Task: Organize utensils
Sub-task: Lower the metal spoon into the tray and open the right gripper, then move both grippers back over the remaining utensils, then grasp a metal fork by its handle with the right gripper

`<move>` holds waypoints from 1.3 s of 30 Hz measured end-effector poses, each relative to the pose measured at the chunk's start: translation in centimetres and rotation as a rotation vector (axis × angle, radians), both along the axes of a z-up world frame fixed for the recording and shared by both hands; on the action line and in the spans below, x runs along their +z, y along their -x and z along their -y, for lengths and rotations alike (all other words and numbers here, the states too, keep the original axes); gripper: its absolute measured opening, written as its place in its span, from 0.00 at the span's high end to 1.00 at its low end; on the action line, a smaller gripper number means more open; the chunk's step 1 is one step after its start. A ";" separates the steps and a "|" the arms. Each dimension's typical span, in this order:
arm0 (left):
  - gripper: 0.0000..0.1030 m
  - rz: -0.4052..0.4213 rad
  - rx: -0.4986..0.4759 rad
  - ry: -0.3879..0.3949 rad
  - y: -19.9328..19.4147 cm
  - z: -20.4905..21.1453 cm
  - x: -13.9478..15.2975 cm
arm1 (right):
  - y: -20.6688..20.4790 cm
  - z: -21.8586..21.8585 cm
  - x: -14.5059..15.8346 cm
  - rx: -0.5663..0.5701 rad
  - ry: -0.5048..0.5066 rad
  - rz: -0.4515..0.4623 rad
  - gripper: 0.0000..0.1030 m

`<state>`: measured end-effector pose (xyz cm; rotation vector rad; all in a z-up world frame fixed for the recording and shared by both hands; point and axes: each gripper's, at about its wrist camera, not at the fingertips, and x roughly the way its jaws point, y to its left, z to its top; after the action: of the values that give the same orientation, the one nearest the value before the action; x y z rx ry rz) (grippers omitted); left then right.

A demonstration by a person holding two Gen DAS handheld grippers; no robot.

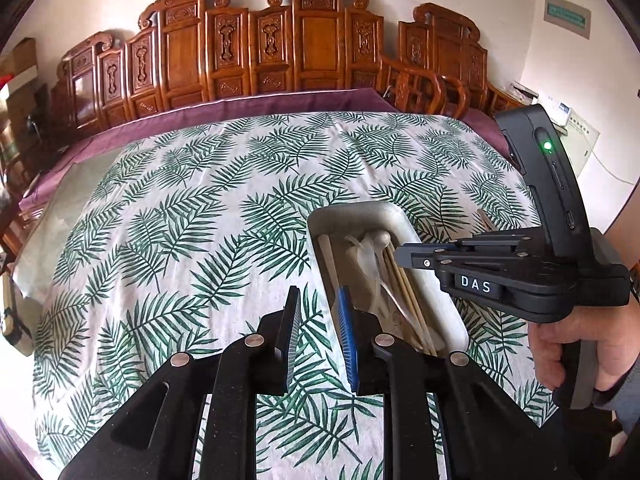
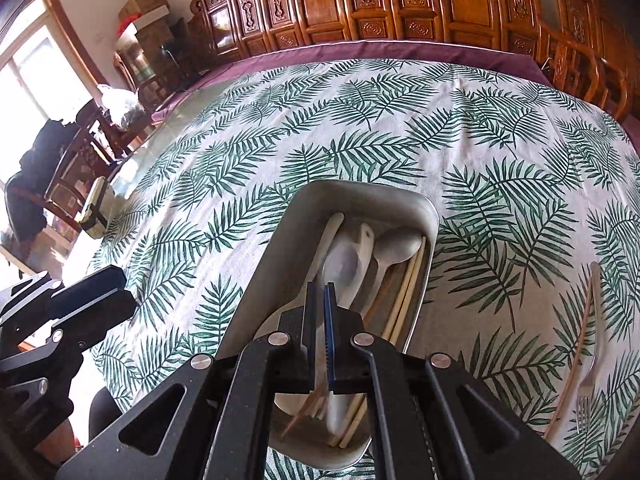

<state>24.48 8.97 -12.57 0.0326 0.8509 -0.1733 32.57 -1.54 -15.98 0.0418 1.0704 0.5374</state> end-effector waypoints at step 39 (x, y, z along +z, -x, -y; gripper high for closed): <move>0.08 -0.022 -0.171 0.002 -0.7 14.7 -1.3 | 5.9 24.8 -3.5 -0.240 0.187 0.026 0.79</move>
<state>25.14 -5.73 -13.87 0.1020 0.8696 -0.3350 26.63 -26.30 -19.47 -0.0010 1.0692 0.2205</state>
